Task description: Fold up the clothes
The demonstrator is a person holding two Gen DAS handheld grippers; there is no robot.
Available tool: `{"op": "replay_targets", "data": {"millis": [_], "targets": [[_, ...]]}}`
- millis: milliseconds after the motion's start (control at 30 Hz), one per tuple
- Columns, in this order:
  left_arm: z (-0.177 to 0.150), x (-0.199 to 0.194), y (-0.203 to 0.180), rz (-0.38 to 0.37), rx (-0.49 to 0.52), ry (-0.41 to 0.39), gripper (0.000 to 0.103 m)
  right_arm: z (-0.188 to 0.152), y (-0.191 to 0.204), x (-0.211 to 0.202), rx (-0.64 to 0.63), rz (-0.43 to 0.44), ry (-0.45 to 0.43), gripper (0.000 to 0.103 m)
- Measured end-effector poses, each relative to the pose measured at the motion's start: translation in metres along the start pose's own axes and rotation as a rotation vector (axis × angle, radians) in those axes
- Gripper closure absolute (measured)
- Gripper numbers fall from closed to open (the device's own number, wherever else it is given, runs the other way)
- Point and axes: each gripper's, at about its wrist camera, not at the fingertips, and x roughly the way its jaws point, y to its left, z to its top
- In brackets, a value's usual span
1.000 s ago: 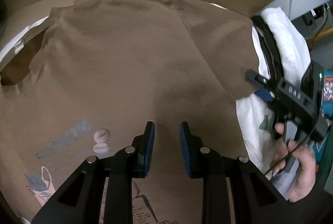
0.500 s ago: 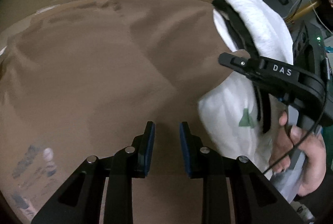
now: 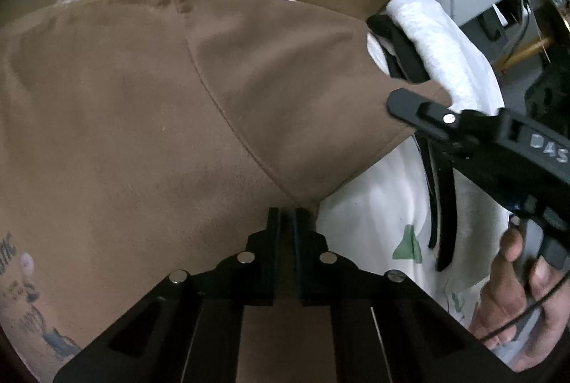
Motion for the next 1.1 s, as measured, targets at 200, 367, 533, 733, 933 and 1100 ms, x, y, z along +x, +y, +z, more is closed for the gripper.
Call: {"op": "replay_targets", "data": {"millis": [200, 367, 533, 733, 933, 1100], "targets": [[-0.006, 0.009, 0.008, -0.031, -0.098, -0.026, 0.098, 0.0, 0.009, -0.003, -0.025, 0.053, 0.016, 0.098], [-0.013, 0.012, 0.019, -0.08, -0.199, -0.072, 0.098, -0.001, 0.013, -0.002, -0.028, 0.08, 0.043, 0.098], [-0.02, 0.013, 0.022, -0.097, -0.248, -0.104, 0.098, -0.006, 0.018, 0.0, -0.024, 0.118, 0.067, 0.098], [-0.027, 0.013, 0.031, -0.143, -0.343, -0.138, 0.098, -0.016, 0.03, 0.008, -0.014, 0.169, 0.115, 0.098], [-0.042, 0.015, 0.042, -0.193, -0.495, -0.195, 0.098, -0.027, 0.039, 0.015, 0.015, 0.212, 0.166, 0.098], [-0.055, 0.018, 0.047, -0.233, -0.615, -0.242, 0.098, -0.033, 0.042, 0.022, 0.038, 0.219, 0.209, 0.098]]}}
